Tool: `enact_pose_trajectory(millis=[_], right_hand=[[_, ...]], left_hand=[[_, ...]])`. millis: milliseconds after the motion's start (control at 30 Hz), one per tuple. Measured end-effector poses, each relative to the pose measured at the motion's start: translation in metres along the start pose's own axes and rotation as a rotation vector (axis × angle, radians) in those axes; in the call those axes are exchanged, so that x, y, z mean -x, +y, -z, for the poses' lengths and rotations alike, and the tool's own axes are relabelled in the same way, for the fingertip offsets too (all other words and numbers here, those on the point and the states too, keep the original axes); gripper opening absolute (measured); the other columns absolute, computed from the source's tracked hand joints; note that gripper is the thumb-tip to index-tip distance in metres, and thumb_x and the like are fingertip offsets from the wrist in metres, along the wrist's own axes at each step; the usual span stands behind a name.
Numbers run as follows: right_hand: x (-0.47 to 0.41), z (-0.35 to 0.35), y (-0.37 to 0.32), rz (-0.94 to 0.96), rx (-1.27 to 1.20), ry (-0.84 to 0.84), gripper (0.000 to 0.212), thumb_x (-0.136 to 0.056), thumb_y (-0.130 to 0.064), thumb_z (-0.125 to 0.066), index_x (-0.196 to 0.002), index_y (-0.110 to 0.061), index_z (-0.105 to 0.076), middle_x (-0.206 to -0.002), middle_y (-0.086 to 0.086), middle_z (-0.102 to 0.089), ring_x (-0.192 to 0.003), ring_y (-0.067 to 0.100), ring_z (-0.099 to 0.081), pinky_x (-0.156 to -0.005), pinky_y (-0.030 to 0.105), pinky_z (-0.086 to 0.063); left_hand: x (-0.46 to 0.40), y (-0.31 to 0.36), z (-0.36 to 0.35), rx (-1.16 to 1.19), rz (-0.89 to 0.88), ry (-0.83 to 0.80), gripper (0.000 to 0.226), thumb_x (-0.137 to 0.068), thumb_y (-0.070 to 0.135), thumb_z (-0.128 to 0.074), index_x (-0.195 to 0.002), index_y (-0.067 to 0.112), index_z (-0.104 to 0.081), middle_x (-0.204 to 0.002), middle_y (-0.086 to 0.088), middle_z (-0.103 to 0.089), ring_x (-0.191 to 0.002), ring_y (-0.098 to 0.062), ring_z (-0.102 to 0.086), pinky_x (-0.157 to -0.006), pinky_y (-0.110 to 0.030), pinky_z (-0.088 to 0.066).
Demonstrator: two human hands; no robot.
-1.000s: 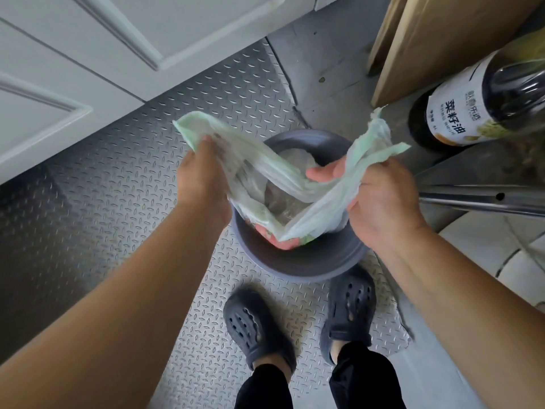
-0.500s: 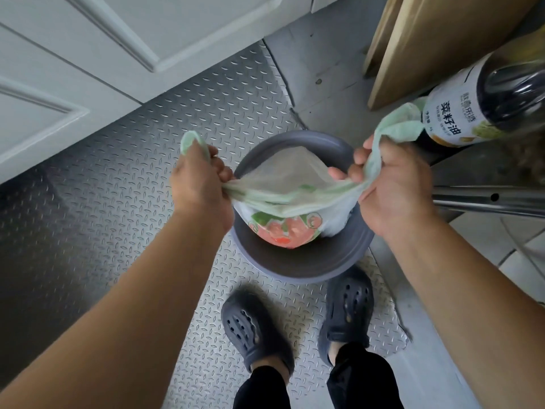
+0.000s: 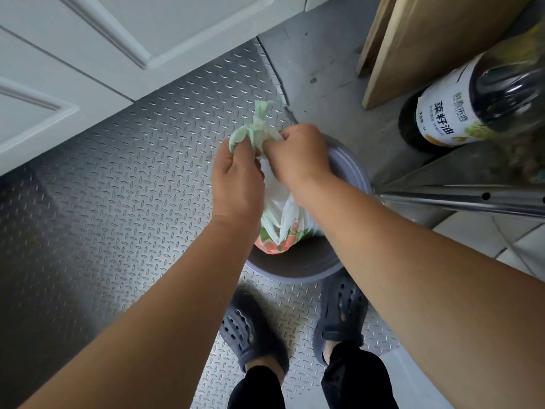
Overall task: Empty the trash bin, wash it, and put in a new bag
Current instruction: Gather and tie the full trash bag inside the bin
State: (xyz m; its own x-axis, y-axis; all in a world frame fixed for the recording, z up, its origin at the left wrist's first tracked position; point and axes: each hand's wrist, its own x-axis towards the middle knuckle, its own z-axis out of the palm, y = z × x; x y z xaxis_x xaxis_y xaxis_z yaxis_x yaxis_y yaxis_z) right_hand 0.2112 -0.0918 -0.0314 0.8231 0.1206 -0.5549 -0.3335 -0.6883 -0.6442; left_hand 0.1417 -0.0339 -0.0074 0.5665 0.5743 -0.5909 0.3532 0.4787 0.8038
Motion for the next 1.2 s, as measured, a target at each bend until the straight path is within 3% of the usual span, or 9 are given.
enact_pose_trajectory(millis=[233,333,533,633,733,833,967,1100,1200], right_hand=[[0.005,0.005,-0.005,-0.017,-0.189,-0.383,0.033,-0.080,-0.012,-0.054,-0.048,-0.016,-0.052,-0.035,-0.006,-0.044,-0.033,0.010,-0.039,-0.040,0.019,-0.030],[0.004,0.014,0.003,-0.131,-0.296,-0.432,0.038,-0.082,-0.015,-0.045,-0.044,-0.019,-0.051,-0.044,-0.002,-0.047,-0.034,0.009,-0.036,-0.045,0.025,-0.028],[0.009,0.001,0.012,-0.014,-0.268,-0.307,0.012,-0.088,-0.001,-0.056,-0.084,0.004,-0.066,-0.072,0.021,-0.065,-0.063,0.022,-0.052,-0.059,0.044,-0.047],[0.015,-0.003,0.014,-0.014,-0.414,-0.372,0.029,-0.084,0.013,-0.050,-0.071,-0.007,-0.067,-0.055,0.000,-0.065,-0.052,0.009,-0.056,-0.051,0.022,-0.048],[0.015,0.003,0.020,0.113,-0.148,-0.469,0.029,-0.088,-0.003,-0.061,-0.063,-0.016,-0.066,-0.059,-0.006,-0.060,-0.063,0.009,-0.053,-0.066,0.027,-0.047],[0.013,0.011,0.022,0.230,0.140,-0.527,0.040,-0.089,-0.010,-0.059,-0.051,-0.017,-0.052,-0.052,-0.007,-0.045,-0.059,0.010,-0.041,-0.060,0.027,-0.035],[0.012,0.021,0.017,-0.018,-0.081,-0.576,0.034,-0.066,-0.014,-0.054,-0.039,-0.021,-0.036,-0.045,-0.006,-0.030,-0.046,0.014,-0.028,-0.049,0.028,-0.023],[0.014,0.031,0.017,-0.083,-0.085,-0.989,0.019,-0.066,-0.029,-0.068,-0.061,-0.020,-0.052,-0.051,-0.008,-0.052,-0.046,0.008,-0.045,-0.049,0.024,-0.029],[0.016,0.031,0.015,0.092,0.106,-1.098,0.044,-0.070,-0.051,-0.080,-0.106,-0.027,-0.072,-0.101,-0.016,-0.076,-0.098,0.000,-0.067,-0.088,0.023,-0.049]], left_hand=[[-0.006,0.000,0.005,-0.011,0.021,0.024,0.032,-0.092,0.027,-0.045,-0.061,0.025,-0.049,-0.048,0.009,-0.043,-0.043,-0.010,-0.036,-0.044,-0.023,-0.033],[-0.011,0.006,0.005,0.050,0.070,0.054,0.040,-0.094,0.024,-0.047,-0.055,0.026,-0.051,-0.049,0.008,-0.047,-0.042,-0.010,-0.040,-0.044,-0.020,-0.036],[-0.008,0.013,0.001,0.066,0.080,0.014,0.036,-0.096,0.017,-0.046,-0.060,0.021,-0.045,-0.047,0.009,-0.041,-0.042,-0.009,-0.036,-0.044,-0.021,-0.033],[-0.004,0.015,0.000,0.058,0.080,0.022,0.033,-0.096,0.016,-0.046,-0.063,0.019,-0.047,-0.050,0.005,-0.043,-0.043,-0.009,-0.037,-0.043,-0.020,-0.032],[-0.005,0.021,0.001,0.079,0.057,0.007,0.031,-0.097,0.013,-0.044,-0.066,0.015,-0.048,-0.047,0.003,-0.039,-0.044,-0.012,-0.034,-0.044,-0.022,-0.030],[-0.010,0.027,-0.001,0.094,0.048,-0.004,0.029,-0.096,0.012,-0.042,-0.069,0.013,-0.049,-0.047,0.002,-0.036,-0.044,-0.014,-0.031,-0.046,-0.024,-0.028],[-0.016,0.028,-0.002,0.015,0.063,-0.009,0.029,-0.099,0.019,-0.043,-0.070,0.015,-0.049,-0.049,0.003,-0.036,-0.046,-0.013,-0.031,-0.048,-0.024,-0.029],[-0.019,0.033,-0.001,-0.130,0.027,-0.074,0.022,-0.092,0.021,-0.049,-0.072,0.015,-0.055,-0.050,0.003,-0.042,-0.046,-0.014,-0.039,-0.048,-0.022,-0.035],[-0.017,0.037,-0.008,-0.487,-0.084,-0.213,0.020,-0.081,0.032,-0.051,-0.073,0.017,-0.061,-0.057,0.001,-0.053,-0.053,-0.016,-0.050,-0.055,-0.026,-0.044]])
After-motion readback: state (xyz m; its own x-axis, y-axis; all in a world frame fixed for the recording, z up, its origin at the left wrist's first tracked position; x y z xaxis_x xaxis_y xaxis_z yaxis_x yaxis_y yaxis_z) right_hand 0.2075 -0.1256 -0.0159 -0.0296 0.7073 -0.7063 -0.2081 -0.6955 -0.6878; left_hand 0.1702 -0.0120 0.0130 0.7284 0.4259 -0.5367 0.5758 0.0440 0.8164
